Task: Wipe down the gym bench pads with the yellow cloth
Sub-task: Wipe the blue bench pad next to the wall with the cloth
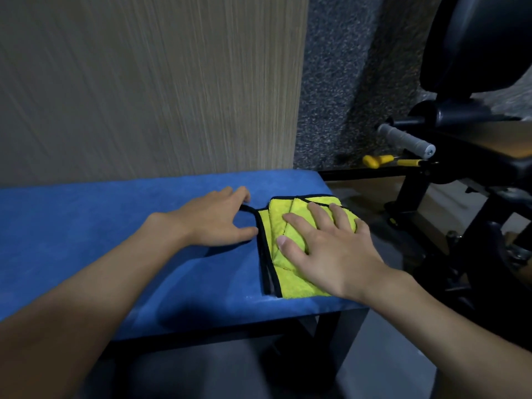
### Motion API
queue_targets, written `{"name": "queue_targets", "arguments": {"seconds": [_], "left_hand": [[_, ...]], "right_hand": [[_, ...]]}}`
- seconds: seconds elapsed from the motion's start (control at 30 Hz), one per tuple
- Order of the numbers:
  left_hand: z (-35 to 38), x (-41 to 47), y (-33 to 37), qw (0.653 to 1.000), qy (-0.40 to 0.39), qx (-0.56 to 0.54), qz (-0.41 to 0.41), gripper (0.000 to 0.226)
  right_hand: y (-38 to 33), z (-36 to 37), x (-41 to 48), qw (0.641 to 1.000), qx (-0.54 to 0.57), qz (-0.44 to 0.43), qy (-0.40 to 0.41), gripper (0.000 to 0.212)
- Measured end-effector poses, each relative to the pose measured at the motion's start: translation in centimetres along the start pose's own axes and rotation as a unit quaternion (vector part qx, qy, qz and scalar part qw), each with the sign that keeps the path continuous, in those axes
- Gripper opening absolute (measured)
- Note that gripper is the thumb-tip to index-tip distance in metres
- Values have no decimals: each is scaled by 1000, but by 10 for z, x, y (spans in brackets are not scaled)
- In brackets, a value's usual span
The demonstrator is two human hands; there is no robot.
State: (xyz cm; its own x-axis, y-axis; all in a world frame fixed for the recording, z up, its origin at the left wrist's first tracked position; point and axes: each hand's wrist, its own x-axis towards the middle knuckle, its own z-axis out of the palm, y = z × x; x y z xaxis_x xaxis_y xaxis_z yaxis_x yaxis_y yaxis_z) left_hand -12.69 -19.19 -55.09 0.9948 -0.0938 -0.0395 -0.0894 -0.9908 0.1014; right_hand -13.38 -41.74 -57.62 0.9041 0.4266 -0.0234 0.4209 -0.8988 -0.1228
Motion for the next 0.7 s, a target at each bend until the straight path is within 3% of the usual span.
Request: {"name": "queue_targets", "arguments": {"seconds": [0.1,0.33,0.43,0.57,0.7], "left_hand": [[2,5,-8,1000,-3,2,-12,81],[1,13,-16,998,-51,30,19,103],[7,14,-16,996,-55,63,31,107],[12,15,-16,994,-55,83,35,95],[14,9,-17,994,-63,71,45,105]], "right_hand": [[2,0,9,1000,4,16,8,64],[10,-6,84,995,3,95,12,64],[14,-7,129,992,7,123,22,66],[20,-13,173,987,39,155,23,69],[21,-14,185,984,60,168,20,72]]}}
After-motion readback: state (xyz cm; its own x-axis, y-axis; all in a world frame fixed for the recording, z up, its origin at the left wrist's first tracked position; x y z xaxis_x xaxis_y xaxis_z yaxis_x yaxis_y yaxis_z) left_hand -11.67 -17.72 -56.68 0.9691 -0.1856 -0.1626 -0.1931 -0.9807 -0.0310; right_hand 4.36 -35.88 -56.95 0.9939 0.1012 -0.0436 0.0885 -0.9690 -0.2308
